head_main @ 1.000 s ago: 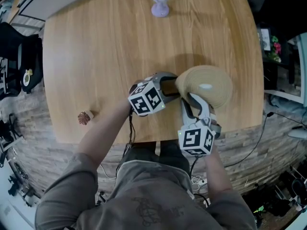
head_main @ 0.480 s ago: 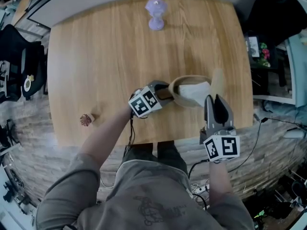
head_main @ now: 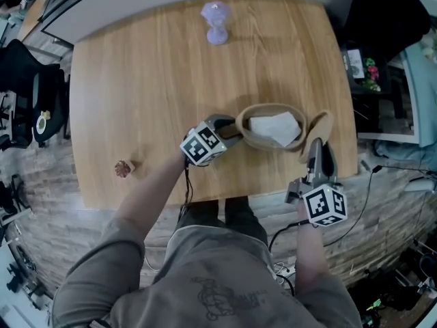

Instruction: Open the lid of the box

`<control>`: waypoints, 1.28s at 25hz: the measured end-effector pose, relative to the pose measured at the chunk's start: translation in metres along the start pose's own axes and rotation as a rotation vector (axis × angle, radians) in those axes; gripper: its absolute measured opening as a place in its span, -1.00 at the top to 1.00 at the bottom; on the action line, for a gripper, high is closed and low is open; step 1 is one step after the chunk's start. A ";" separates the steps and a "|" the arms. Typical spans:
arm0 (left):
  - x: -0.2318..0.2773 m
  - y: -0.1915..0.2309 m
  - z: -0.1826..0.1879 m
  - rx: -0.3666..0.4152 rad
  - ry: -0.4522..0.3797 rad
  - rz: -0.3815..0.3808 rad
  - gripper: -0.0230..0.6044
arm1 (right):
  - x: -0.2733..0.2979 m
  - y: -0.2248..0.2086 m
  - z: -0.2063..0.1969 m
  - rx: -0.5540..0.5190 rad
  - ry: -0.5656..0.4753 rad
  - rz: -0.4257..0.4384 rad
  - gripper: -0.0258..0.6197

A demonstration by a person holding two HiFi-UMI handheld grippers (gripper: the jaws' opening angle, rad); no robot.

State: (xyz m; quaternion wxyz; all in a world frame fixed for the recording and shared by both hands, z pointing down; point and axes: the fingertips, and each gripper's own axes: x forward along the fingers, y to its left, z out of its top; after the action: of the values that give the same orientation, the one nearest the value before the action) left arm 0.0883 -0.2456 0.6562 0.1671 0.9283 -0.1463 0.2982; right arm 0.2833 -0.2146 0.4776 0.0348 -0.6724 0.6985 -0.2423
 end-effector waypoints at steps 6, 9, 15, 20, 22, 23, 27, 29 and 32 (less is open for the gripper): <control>-0.032 0.012 0.009 -0.044 -0.010 0.090 0.39 | -0.006 0.005 0.024 0.019 -0.034 0.026 0.67; -0.060 0.019 0.026 -0.057 -0.049 0.150 0.40 | -0.011 0.018 0.051 0.000 -0.073 0.065 0.66; -0.146 0.029 0.088 -0.006 -0.202 0.322 0.62 | -0.026 0.070 0.108 -0.124 -0.186 0.161 0.67; -0.216 0.020 0.150 0.097 -0.336 0.446 0.63 | -0.043 0.114 0.154 -0.256 -0.283 0.238 0.66; -0.245 0.012 0.174 0.137 -0.398 0.494 0.71 | -0.051 0.130 0.168 -0.313 -0.311 0.252 0.66; -0.257 0.008 0.184 0.149 -0.422 0.514 0.71 | -0.055 0.138 0.175 -0.344 -0.322 0.254 0.67; -0.297 -0.012 0.218 0.185 -0.502 0.553 0.75 | -0.071 0.166 0.203 -0.412 -0.368 0.277 0.66; -0.315 -0.023 0.235 0.200 -0.546 0.565 0.82 | -0.079 0.177 0.215 -0.416 -0.391 0.303 0.66; -0.342 -0.040 0.258 0.210 -0.601 0.598 0.82 | -0.093 0.190 0.231 -0.424 -0.424 0.330 0.66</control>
State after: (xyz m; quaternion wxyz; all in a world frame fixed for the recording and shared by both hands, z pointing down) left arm -0.0334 -0.2536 0.2438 -0.0719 0.9025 -0.4199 0.0634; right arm 0.2032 -0.1968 0.1755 0.0773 -0.5780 0.8099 0.0626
